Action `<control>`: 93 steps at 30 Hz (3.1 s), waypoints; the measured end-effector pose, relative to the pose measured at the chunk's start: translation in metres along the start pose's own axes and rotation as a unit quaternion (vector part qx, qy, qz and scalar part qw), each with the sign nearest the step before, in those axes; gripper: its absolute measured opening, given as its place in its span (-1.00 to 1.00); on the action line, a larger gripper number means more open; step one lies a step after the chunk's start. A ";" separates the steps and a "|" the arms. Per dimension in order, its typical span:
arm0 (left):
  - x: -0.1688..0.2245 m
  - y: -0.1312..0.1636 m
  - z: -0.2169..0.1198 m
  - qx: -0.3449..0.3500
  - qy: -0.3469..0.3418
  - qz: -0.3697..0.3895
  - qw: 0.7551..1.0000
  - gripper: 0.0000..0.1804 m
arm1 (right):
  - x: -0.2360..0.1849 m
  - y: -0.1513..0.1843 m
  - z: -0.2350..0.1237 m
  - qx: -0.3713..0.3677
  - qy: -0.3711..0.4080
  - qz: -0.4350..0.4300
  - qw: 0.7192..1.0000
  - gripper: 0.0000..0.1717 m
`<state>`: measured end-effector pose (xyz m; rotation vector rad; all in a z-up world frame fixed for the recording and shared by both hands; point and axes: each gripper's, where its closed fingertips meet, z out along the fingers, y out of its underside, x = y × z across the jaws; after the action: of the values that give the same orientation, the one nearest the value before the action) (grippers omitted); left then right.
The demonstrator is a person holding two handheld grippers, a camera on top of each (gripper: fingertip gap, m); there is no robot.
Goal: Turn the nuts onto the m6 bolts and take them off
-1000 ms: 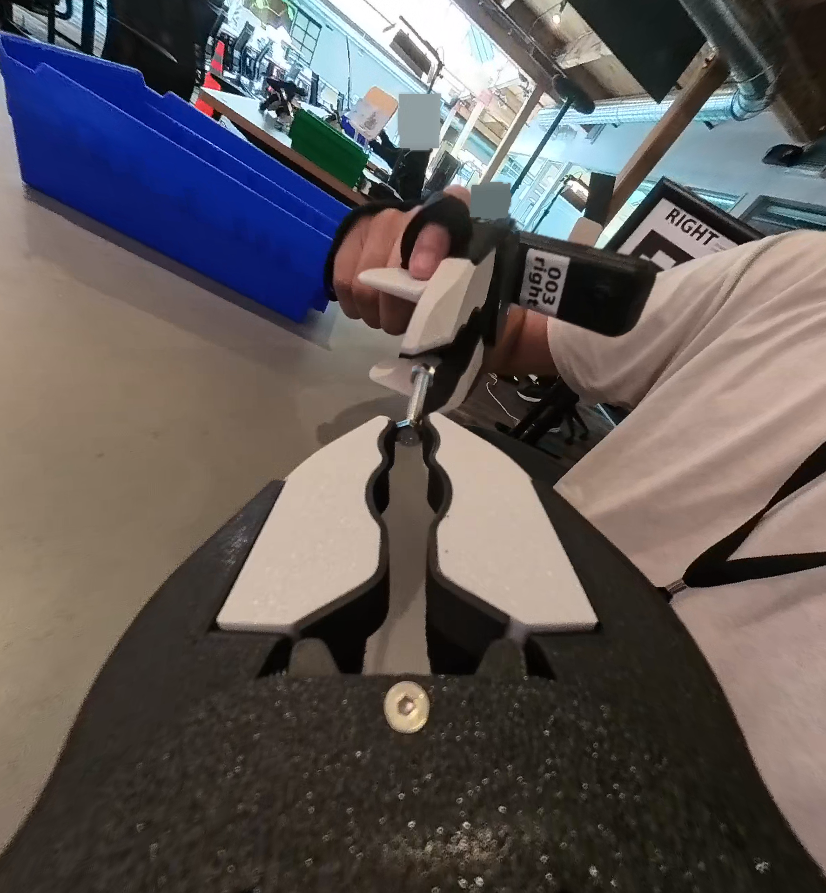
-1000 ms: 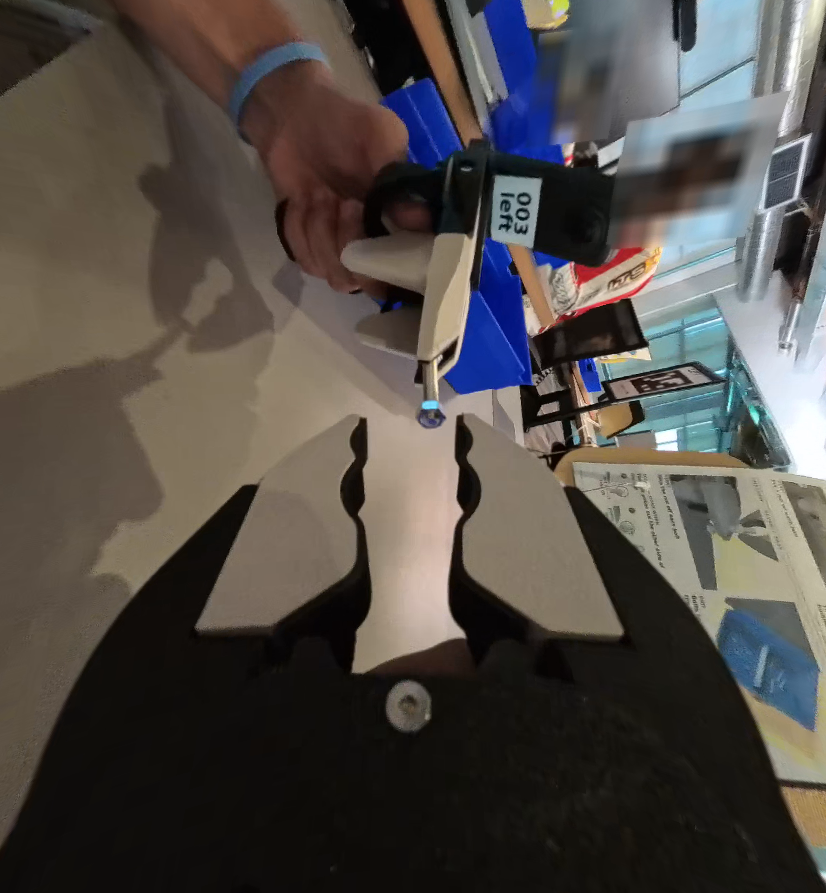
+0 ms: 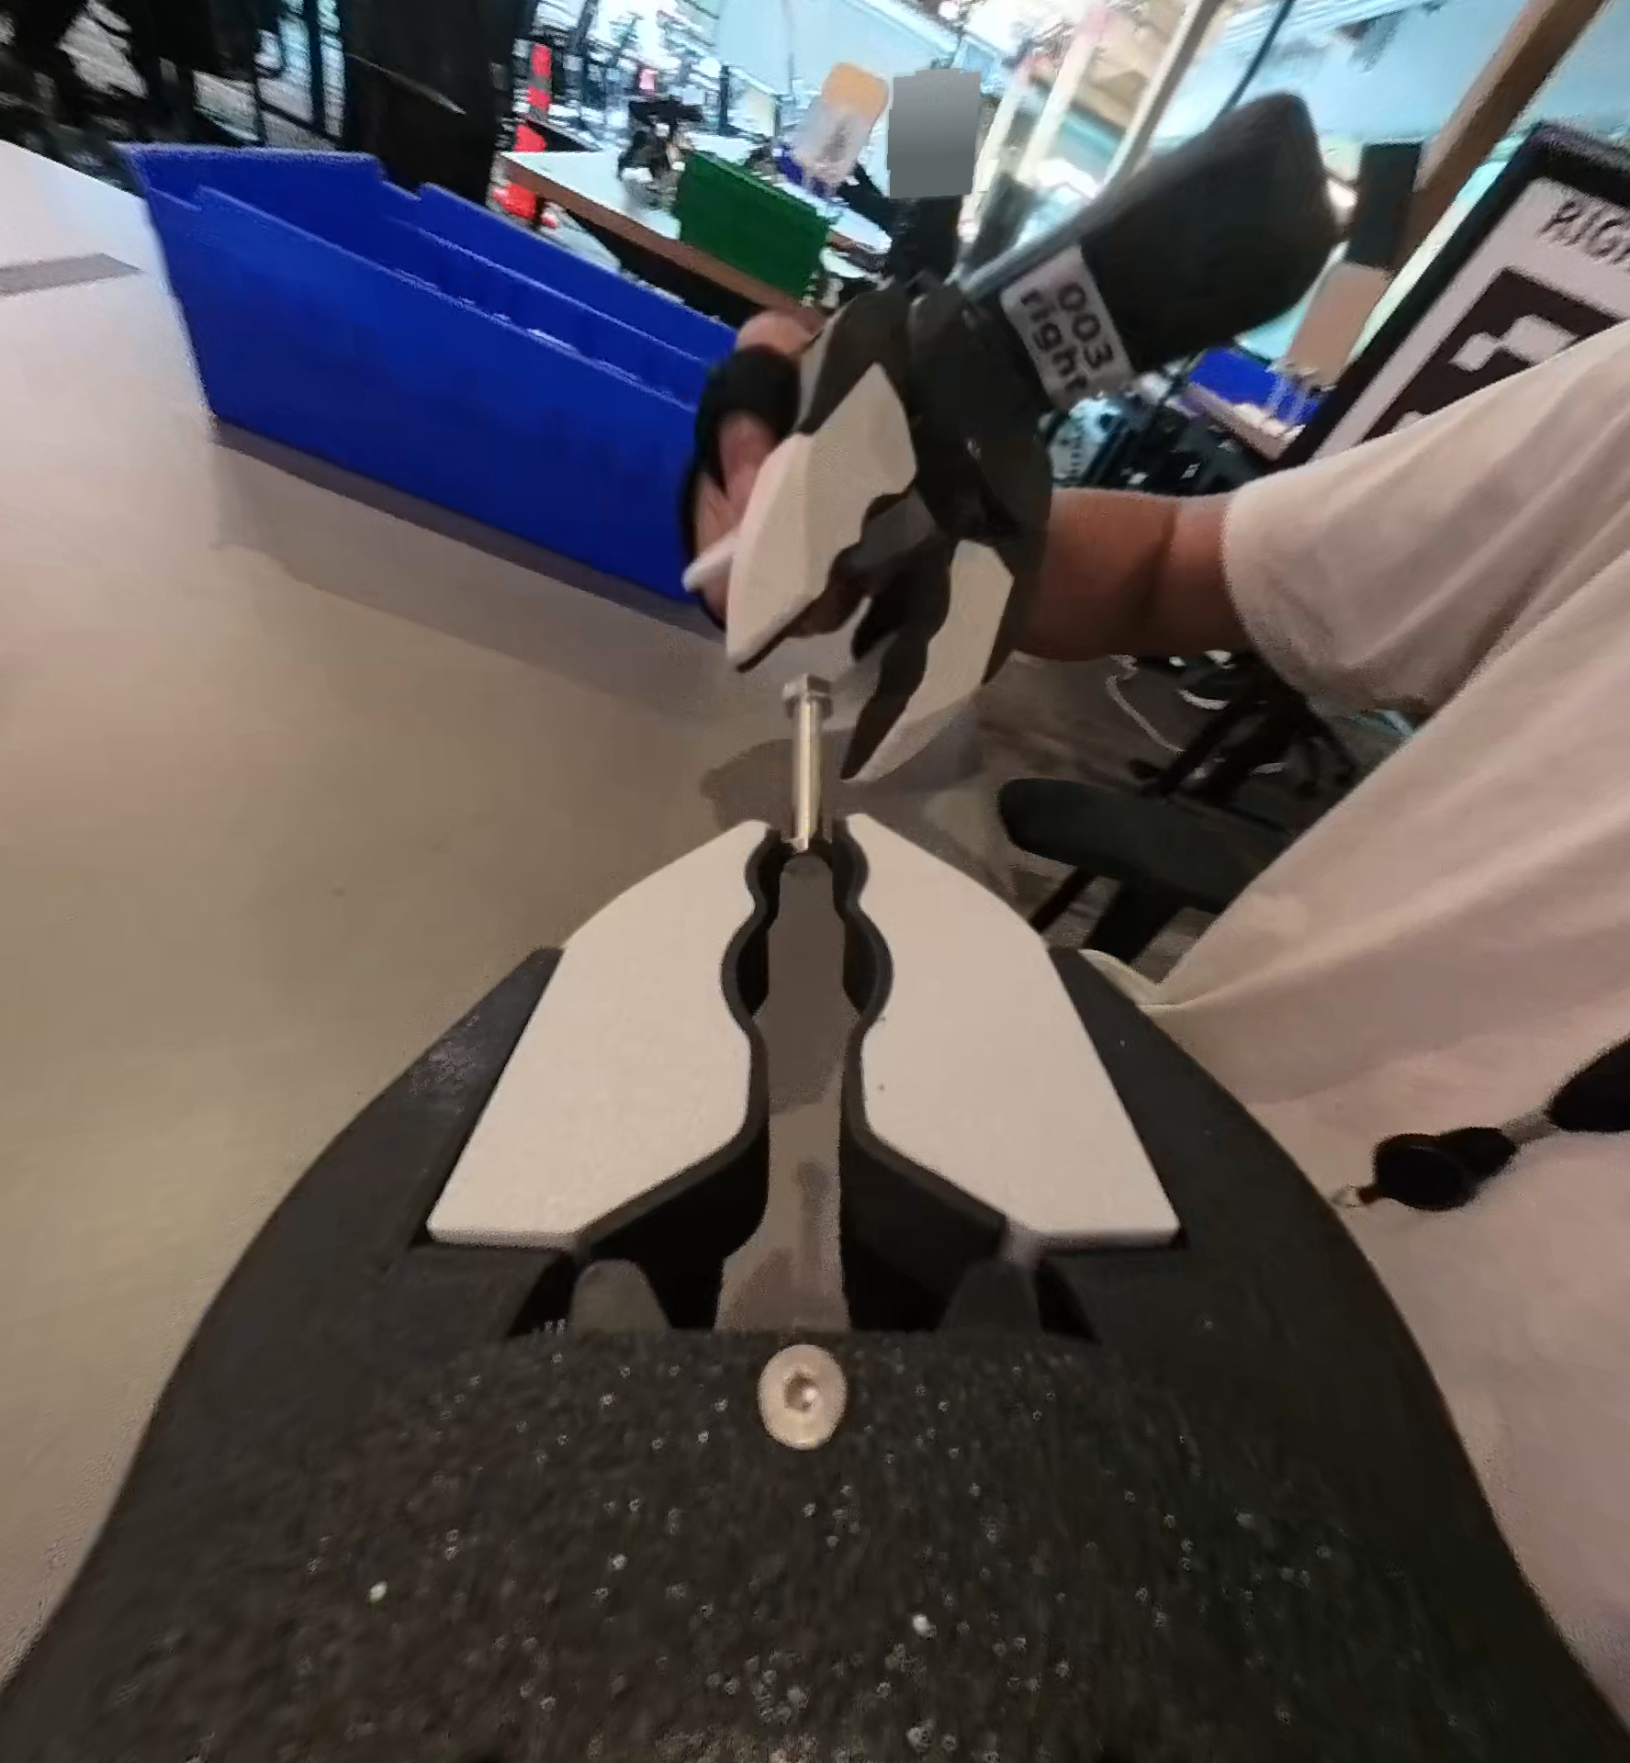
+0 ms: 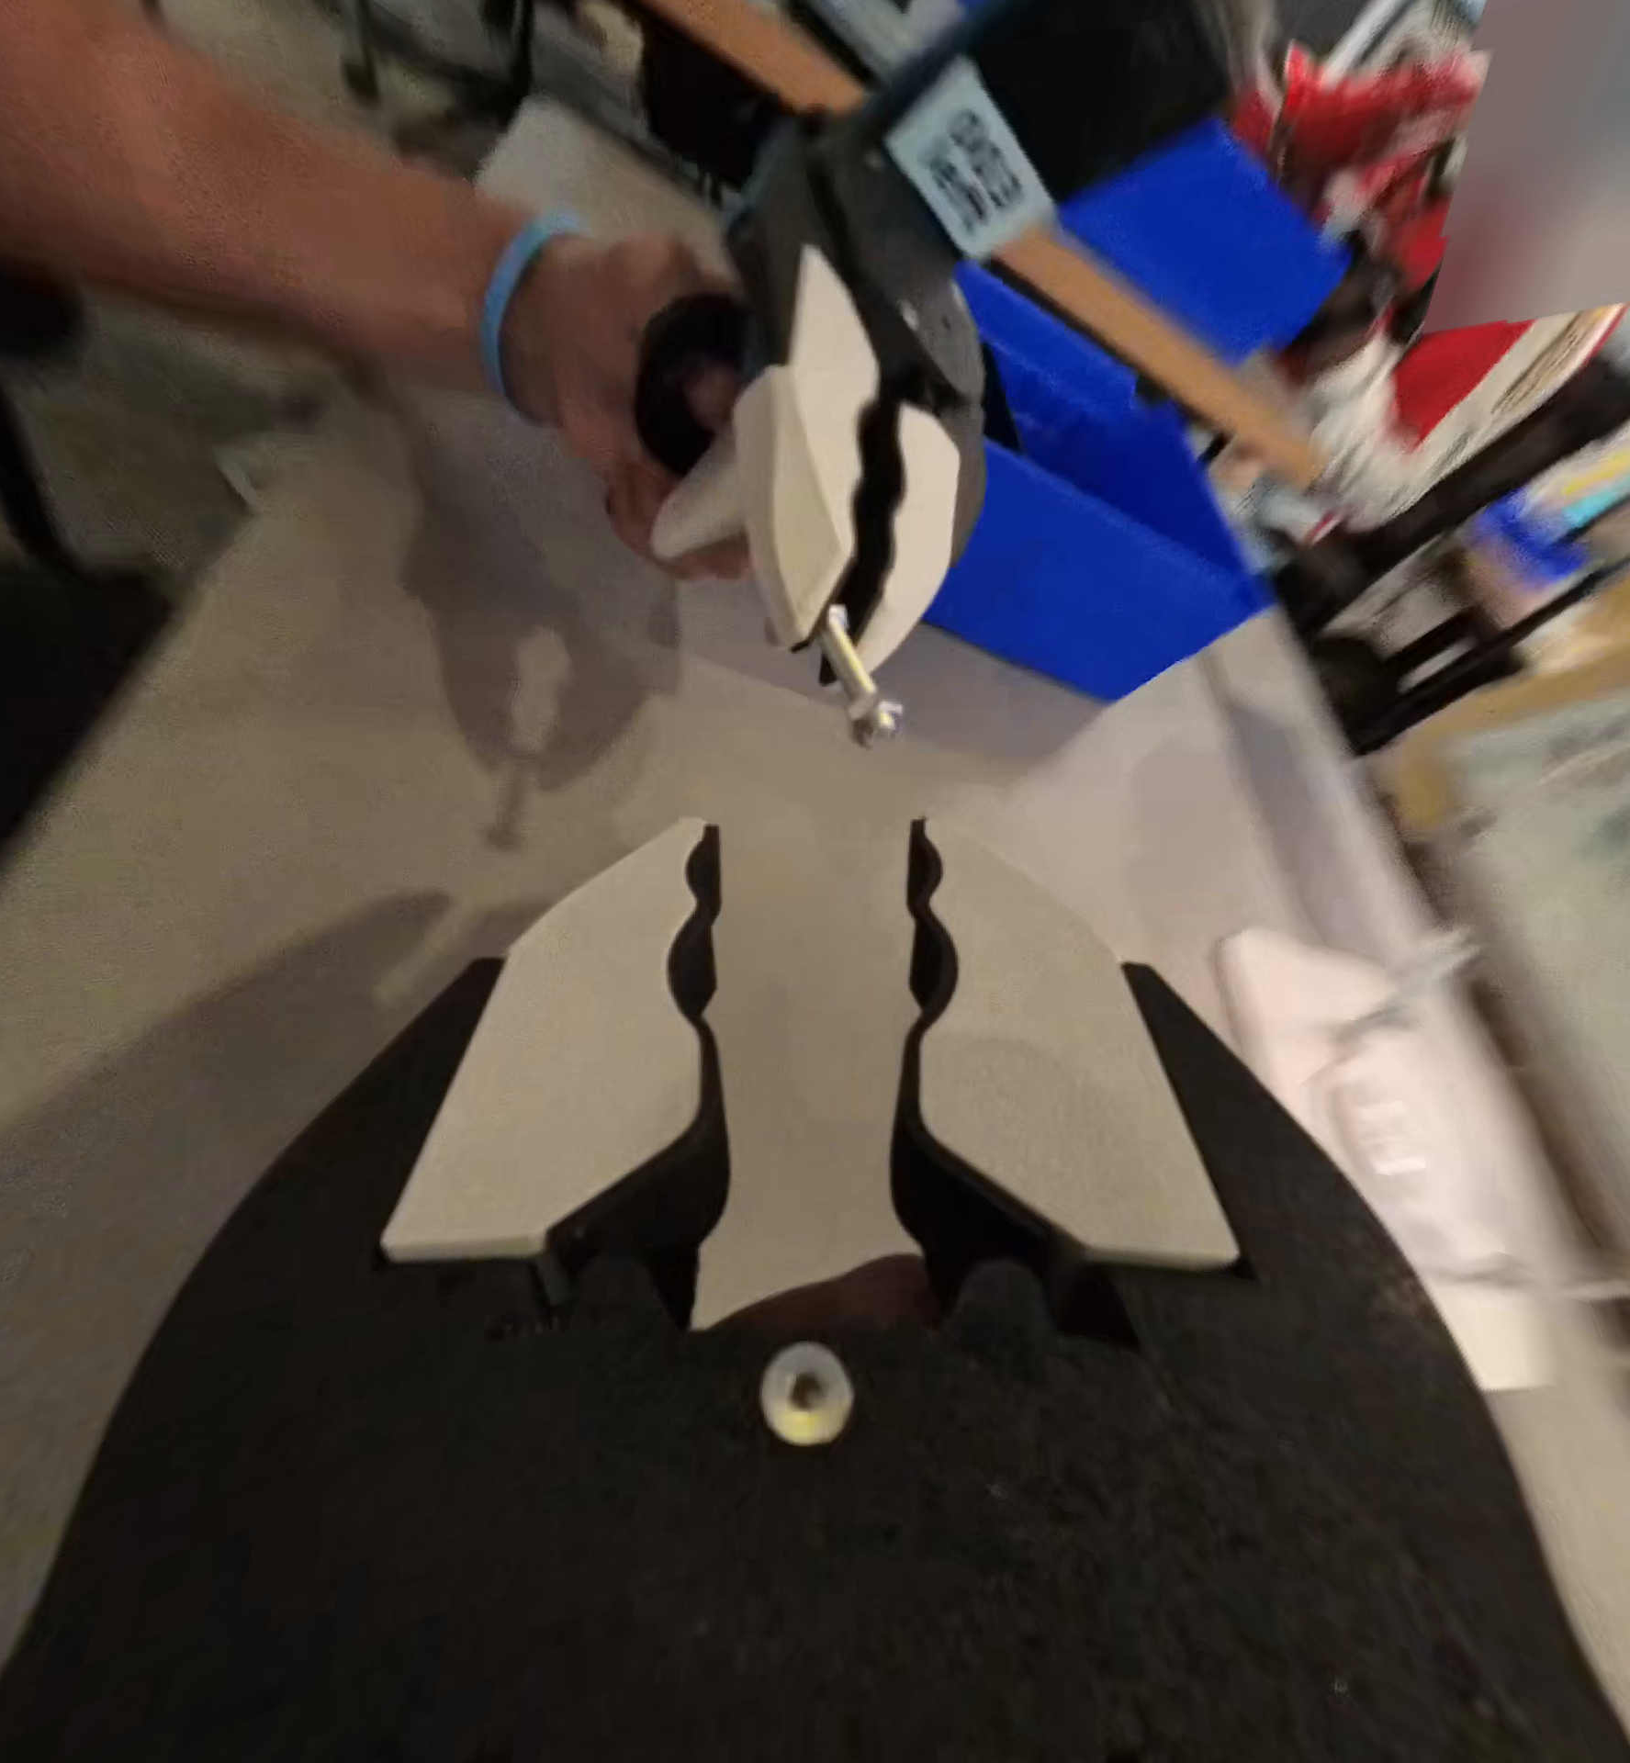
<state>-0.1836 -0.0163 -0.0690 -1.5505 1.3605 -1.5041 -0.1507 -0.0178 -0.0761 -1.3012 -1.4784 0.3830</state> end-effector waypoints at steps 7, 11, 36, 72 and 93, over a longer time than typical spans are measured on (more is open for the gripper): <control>0.009 0.005 0.002 -0.012 0.033 -0.006 0.999 -0.89 | 0.000 -0.017 0.010 -0.001 0.026 -0.166 0.986 -0.63; 0.011 0.009 0.003 -0.024 0.037 -0.006 0.999 -0.89 | -0.002 -0.021 0.012 0.007 0.012 -0.180 0.983 -0.87; -0.003 -0.005 -0.001 0.007 -0.022 0.012 1.000 -0.89 | 0.008 0.013 0.015 0.033 -0.016 0.253 0.967 -0.45; -0.012 -0.009 -0.009 0.041 -0.035 0.015 0.998 -0.89 | -0.002 -0.019 0.029 0.207 -0.107 0.517 0.824 -0.76; -0.005 -0.004 -0.007 0.045 0.030 -0.035 0.998 -0.89 | 0.009 -0.014 0.036 -0.057 0.171 -0.174 0.968 -0.88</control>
<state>-0.1887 -0.0089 -0.0656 -1.5228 1.2654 -1.6431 -0.1861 -0.0015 -0.0742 -1.1001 -1.4098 -0.1524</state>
